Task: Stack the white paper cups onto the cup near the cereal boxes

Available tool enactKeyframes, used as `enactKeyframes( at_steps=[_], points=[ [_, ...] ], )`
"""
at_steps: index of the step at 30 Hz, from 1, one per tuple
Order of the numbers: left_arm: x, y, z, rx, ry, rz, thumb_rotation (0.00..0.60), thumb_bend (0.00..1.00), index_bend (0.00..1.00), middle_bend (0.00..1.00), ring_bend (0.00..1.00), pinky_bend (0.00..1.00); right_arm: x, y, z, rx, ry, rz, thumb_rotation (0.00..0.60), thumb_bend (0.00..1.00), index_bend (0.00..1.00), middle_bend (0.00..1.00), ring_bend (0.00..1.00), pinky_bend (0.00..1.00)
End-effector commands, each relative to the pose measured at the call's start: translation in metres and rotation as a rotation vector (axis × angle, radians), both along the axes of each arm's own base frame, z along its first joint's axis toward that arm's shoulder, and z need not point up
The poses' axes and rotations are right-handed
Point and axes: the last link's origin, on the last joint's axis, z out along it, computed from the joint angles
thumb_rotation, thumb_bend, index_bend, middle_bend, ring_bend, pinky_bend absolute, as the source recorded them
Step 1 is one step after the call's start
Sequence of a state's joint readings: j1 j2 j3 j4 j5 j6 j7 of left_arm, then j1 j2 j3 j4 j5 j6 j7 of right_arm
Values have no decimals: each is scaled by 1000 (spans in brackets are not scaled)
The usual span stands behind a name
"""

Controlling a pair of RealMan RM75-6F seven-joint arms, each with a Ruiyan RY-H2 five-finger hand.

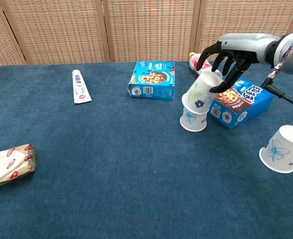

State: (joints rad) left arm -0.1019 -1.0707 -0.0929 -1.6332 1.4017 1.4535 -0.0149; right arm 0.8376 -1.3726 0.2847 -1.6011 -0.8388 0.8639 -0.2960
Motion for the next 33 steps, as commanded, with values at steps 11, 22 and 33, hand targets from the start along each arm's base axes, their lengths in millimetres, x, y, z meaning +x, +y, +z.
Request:
enactKeyframes(
  at_steps=[11, 22, 33],
  points=[
    [0, 0, 0, -1, 0, 0, 600, 173, 0, 0, 0, 0, 3, 4, 5, -16, -9, 22, 600, 265, 170, 5, 25, 90],
    [1, -1, -1, -6, 4, -6, 600, 174, 0, 0, 0, 0, -42, 47, 34, 51, 99, 52, 600, 116, 150, 38, 3, 68],
    [5, -4, -5, -11, 14, -20, 600, 174, 0, 0, 0, 0, -98, 87, 45, 159, 202, 34, 600, 122, 150, 79, 4, 77]
  ],
)
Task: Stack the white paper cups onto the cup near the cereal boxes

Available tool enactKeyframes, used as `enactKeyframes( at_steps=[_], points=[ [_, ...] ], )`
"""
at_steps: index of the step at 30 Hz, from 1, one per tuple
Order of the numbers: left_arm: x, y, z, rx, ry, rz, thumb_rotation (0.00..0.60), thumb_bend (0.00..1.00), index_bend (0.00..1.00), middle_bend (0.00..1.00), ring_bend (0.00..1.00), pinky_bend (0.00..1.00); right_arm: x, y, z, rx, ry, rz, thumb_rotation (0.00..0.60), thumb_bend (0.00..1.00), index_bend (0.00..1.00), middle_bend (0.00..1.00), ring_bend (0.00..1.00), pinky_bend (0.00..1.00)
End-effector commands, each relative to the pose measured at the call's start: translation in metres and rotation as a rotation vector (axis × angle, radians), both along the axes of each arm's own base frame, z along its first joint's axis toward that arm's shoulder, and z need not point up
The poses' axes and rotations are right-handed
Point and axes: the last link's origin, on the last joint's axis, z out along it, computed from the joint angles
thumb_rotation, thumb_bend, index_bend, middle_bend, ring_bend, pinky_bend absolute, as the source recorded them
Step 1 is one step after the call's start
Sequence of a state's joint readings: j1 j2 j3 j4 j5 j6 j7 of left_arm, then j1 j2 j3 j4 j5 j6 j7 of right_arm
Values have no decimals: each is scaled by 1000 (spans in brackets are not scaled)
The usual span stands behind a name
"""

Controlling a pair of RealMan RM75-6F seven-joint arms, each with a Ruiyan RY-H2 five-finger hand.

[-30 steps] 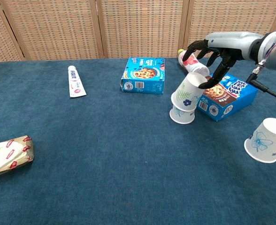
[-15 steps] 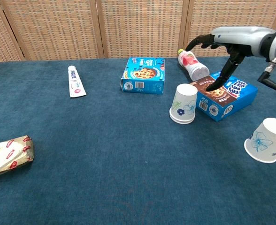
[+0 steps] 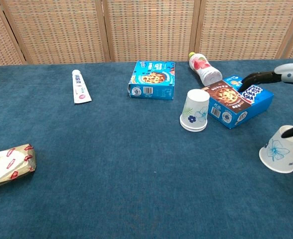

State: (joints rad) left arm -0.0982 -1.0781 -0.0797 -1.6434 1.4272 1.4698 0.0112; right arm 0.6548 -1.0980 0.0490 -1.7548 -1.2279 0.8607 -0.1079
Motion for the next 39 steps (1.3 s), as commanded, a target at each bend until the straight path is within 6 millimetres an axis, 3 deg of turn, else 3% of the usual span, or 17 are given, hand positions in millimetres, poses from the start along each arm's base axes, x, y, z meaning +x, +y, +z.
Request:
enactKeyframes(
  at_steps=[1, 6, 10, 15, 20, 30, 39],
  points=[
    [0, 0, 0, -1, 0, -2, 600, 174, 0, 0, 0, 0, -22, 11, 2, 20, 22, -27, 600, 122, 150, 84, 4, 82],
    [0, -1, 0, -1, -1, -3, 600, 174, 0, 0, 0, 0, -39, 11, -6, 15, 15, -47, 600, 122, 150, 135, 49, 140],
    [0, -1, 0, -1, -2, -3, 600, 174, 0, 0, 0, 0, -49, 8, -11, 7, 12, -67, 600, 122, 161, 220, 148, 223],
    [0, -1, 0, 0, -1, -3, 600, 174, 0, 0, 0, 0, -58, 5, -14, -10, 3, -82, 600, 133, 235, 342, 284, 330],
    [0, -1, -1, -2, 2, -2, 600, 173, 0, 0, 0, 0, -59, 3, -19, -14, -13, -81, 600, 190, 322, 444, 379, 338],
    [0, -1, -1, -1, 3, 0, 600, 174, 0, 0, 0, 0, -61, -2, -24, -38, -27, -79, 600, 339, 457, 533, 451, 338],
    [0, 0, -1, -3, 5, 1, 600, 174, 0, 0, 0, 0, -55, 1, -21, -49, -41, -52, 600, 382, 493, 552, 467, 380]
  ],
)
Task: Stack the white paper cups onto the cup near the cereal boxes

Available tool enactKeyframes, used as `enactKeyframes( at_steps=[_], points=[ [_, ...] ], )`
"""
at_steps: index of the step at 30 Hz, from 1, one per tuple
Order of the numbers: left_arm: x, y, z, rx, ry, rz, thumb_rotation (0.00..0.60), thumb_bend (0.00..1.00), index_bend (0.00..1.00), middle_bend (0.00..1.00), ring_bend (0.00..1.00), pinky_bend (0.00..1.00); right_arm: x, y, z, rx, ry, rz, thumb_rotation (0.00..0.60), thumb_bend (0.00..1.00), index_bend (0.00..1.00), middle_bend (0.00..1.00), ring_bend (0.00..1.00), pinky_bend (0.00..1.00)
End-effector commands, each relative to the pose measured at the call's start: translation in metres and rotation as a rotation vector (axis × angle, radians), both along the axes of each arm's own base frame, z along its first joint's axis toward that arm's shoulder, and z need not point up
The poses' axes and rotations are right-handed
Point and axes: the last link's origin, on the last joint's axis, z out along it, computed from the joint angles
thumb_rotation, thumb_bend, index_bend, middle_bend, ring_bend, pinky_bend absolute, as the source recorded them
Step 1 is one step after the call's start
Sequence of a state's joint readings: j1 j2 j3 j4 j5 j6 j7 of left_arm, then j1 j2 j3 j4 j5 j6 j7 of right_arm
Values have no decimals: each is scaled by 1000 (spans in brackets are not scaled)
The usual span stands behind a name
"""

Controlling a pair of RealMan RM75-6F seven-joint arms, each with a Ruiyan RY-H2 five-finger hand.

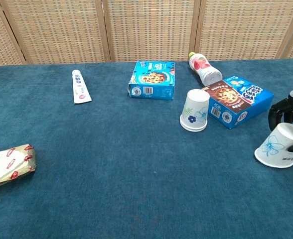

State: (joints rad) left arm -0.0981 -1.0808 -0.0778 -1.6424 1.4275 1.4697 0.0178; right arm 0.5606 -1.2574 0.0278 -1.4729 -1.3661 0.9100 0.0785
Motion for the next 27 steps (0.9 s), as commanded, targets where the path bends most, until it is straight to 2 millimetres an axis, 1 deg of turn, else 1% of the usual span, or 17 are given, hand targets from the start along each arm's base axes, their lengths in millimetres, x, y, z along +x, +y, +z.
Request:
enactKeyframes(
  at_steps=[1, 4, 7, 9, 14, 17, 22, 27],
  points=[
    [0, 0, 0, 0, 0, 1, 600, 174, 0, 0, 0, 0, 3, 1, 2, -7, -10, 13, 600, 382, 493, 552, 467, 380],
    [0, 0, 0, 1, 0, 1, 600, 174, 0, 0, 0, 0, 10, 2, 7, -19, -31, 32, 600, 383, 493, 552, 467, 380],
    [0, 0, 0, 1, -1, 2, 600, 174, 0, 0, 0, 0, 23, 2, 16, -34, -57, 64, 600, 384, 493, 548, 467, 380],
    [0, 0, 0, -1, 0, 1, 600, 174, 0, 0, 0, 0, 37, -1, 23, -49, -74, 96, 600, 384, 493, 545, 467, 379],
    [1, 1, -1, -1, 0, -1, 600, 175, 0, 0, 0, 0, 81, -17, 39, -99, -114, 157, 600, 385, 493, 544, 467, 379],
    [0, 1, 0, 0, -3, 2, 600, 174, 0, 0, 0, 0, 104, -29, 43, -112, -128, 161, 600, 384, 493, 543, 467, 379],
    [-1, 2, 1, 2, -8, 6, 600, 174, 0, 0, 0, 0, 131, -43, 38, -120, -109, 166, 600, 387, 493, 543, 467, 380],
    [-2, 2, 3, 4, -16, 9, 600, 174, 0, 0, 0, 0, 148, -52, 25, -123, -81, 157, 600, 387, 493, 541, 467, 379]
  ],
)
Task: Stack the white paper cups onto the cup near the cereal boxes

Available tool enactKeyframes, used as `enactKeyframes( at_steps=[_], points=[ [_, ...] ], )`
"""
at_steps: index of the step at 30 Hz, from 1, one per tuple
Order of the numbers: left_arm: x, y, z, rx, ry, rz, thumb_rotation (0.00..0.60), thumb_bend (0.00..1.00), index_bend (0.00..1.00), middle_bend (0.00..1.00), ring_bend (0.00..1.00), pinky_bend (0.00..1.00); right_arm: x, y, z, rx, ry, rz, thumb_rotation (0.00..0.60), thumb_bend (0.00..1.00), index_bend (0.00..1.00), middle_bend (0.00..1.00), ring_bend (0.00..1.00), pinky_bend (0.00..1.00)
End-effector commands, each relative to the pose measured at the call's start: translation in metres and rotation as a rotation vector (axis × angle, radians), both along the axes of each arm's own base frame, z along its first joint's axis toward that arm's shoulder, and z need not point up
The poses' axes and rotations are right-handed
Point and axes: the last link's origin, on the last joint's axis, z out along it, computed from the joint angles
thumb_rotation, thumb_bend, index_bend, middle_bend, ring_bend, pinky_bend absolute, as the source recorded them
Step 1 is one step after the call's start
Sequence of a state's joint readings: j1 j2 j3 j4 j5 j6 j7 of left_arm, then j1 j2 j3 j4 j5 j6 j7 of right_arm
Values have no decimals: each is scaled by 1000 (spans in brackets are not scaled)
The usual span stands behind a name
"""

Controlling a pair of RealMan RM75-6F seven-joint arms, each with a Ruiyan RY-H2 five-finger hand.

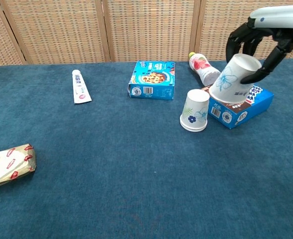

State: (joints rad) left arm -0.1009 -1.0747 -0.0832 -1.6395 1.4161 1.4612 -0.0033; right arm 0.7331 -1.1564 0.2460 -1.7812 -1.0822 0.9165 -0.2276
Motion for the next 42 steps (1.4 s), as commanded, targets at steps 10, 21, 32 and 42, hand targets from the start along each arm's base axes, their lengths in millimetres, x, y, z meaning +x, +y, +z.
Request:
enactKeyframes(
  at_steps=[10, 21, 32, 42],
  points=[
    [-3, 2, 5, -2, -22, 8, 600, 174, 0, 0, 0, 0, 39, -20, -34, -16, 72, -11, 600, 387, 493, 535, 467, 380],
    [-6, 4, 6, -6, -26, 16, 600, 174, 0, 0, 0, 0, 50, -35, -44, -37, 82, -58, 600, 387, 493, 534, 467, 379],
    [-6, 5, 5, -6, -23, 19, 600, 176, 0, 0, 0, 0, 49, -39, -47, -31, 105, -83, 600, 387, 493, 478, 467, 380],
    [-6, 5, 5, -5, -23, 21, 600, 176, 0, 0, 0, 0, 48, -36, -50, 13, 122, -92, 600, 387, 347, 200, 247, 234]
  ],
)
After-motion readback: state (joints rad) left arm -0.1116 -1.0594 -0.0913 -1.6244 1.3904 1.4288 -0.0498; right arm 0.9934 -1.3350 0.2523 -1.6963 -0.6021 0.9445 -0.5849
